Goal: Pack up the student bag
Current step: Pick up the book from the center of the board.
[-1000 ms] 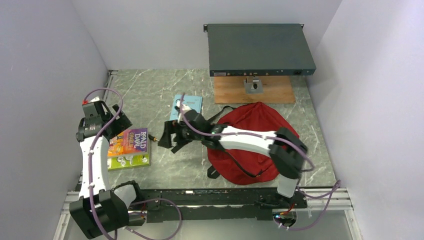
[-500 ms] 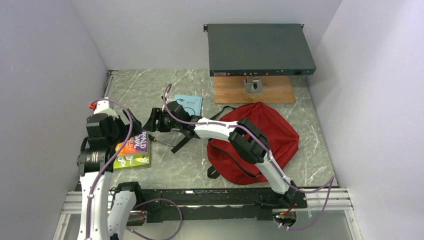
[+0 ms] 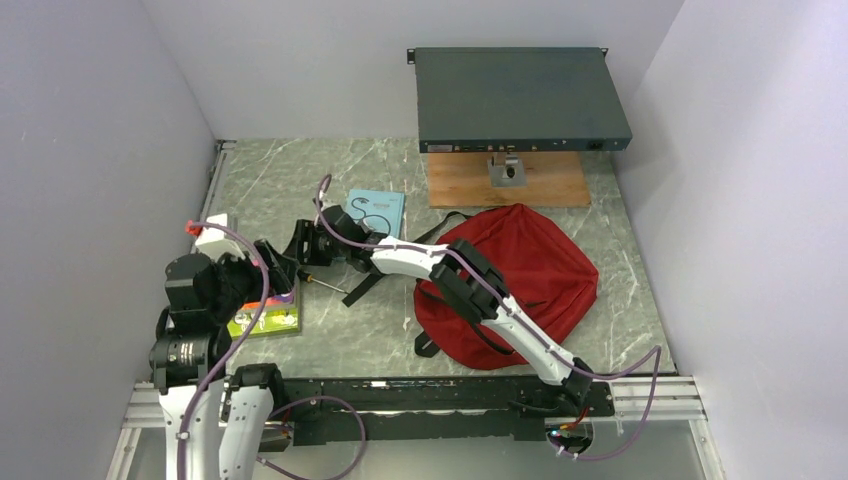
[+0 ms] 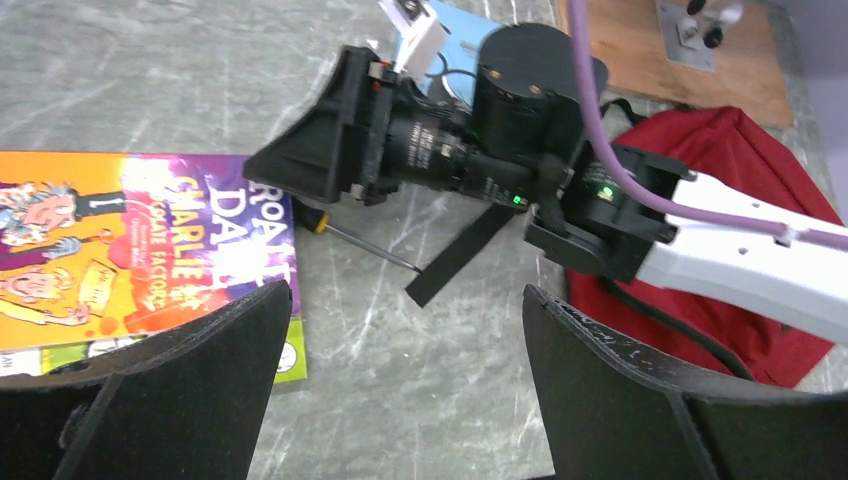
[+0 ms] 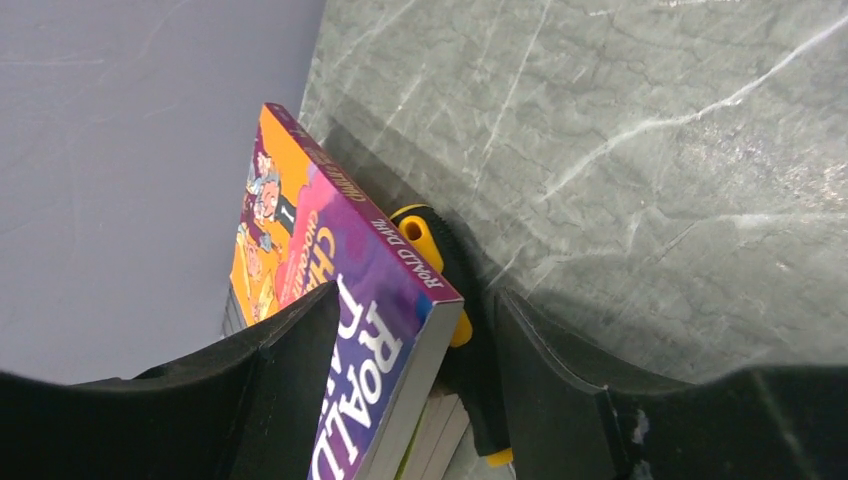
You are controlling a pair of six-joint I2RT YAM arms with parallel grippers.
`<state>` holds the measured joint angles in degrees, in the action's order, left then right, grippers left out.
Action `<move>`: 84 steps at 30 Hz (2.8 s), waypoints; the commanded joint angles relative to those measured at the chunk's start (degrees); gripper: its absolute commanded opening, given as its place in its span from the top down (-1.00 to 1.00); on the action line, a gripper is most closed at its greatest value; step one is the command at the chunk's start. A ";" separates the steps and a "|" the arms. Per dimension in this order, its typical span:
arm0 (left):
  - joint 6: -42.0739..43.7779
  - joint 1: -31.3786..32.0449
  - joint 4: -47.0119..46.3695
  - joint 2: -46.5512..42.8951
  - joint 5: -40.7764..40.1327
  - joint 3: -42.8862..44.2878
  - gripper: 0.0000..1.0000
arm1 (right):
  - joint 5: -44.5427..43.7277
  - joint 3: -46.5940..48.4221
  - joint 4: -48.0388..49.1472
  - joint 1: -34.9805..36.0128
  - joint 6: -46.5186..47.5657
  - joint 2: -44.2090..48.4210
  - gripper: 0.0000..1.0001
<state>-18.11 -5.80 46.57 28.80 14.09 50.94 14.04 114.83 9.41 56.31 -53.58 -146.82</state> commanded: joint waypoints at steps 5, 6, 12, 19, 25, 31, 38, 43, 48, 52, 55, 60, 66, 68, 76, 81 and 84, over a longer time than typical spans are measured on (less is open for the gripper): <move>-0.38 0.09 -0.39 -3.28 7.18 -3.91 -0.82 | 6.39 4.35 5.72 0.35 -4.91 -3.28 0.01; -0.08 0.09 -0.01 -3.38 7.04 -3.66 -0.82 | 6.99 4.10 6.51 0.37 -5.49 -3.29 0.14; 1.09 0.09 1.31 -2.46 7.16 -2.94 -0.82 | 5.05 -2.34 8.80 0.02 -6.61 2.54 0.65; -1.46 0.10 1.35 -2.08 9.83 -2.85 -0.81 | 4.07 -12.12 8.29 -1.75 -6.26 12.88 1.00; -2.83 0.09 2.06 -1.19 13.00 -1.09 -0.86 | 9.51 -29.28 13.79 -3.69 -9.14 28.49 1.00; -7.29 0.09 -2.20 0.68 19.08 -3.74 -0.88 | 13.86 -51.85 17.01 -8.12 -12.18 49.39 1.00; -12.46 0.24 -16.96 4.86 33.83 -12.34 -0.94 | 25.22 -62.09 -0.50 -19.50 -3.24 70.86 1.00; -15.46 0.61 -28.47 6.41 43.37 -17.94 -0.99 | 39.36 -63.80 -9.06 -33.17 0.16 81.00 1.00; -31.29 1.78 -54.01 7.70 55.33 -25.45 -0.99 | 49.41 -64.51 -7.49 -39.43 -2.99 85.57 1.00; -37.02 9.20 -67.39 8.18 54.71 -26.15 -0.99 | 51.83 -66.26 -1.59 -40.49 -8.09 85.42 1.00; -33.52 14.29 -65.07 9.43 51.98 -23.81 -0.99 | 52.94 -66.98 2.40 -40.59 -11.32 84.25 1.00; -33.96 18.13 -68.36 13.34 50.42 -24.06 -0.99 | 54.01 -68.33 11.61 -40.58 -18.87 83.07 1.00; -38.21 21.70 -75.28 16.88 50.87 -24.75 -0.99 | 53.08 -68.63 14.93 -40.58 -20.44 82.34 1.00; -41.95 21.97 -80.13 18.60 52.26 -25.31 -0.85 | 52.84 -68.85 15.41 -40.58 -20.40 81.96 1.00; -64.45 22.43 -110.57 24.00 52.64 -31.07 0.63 | 49.91 -72.05 14.81 -40.58 -19.00 81.93 1.00; -47.59 22.24 -81.53 18.38 51.67 -26.12 1.00 | 34.95 -60.88 -29.13 -40.24 14.12 83.15 0.40; -22.15 22.28 -37.07 11.28 35.83 -14.78 1.00 | 12.05 -56.08 -49.95 -37.65 25.16 84.32 -0.06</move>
<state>-67.75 16.27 -32.10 48.29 64.05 22.94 52.03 51.33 -7.75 16.88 -51.62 -65.10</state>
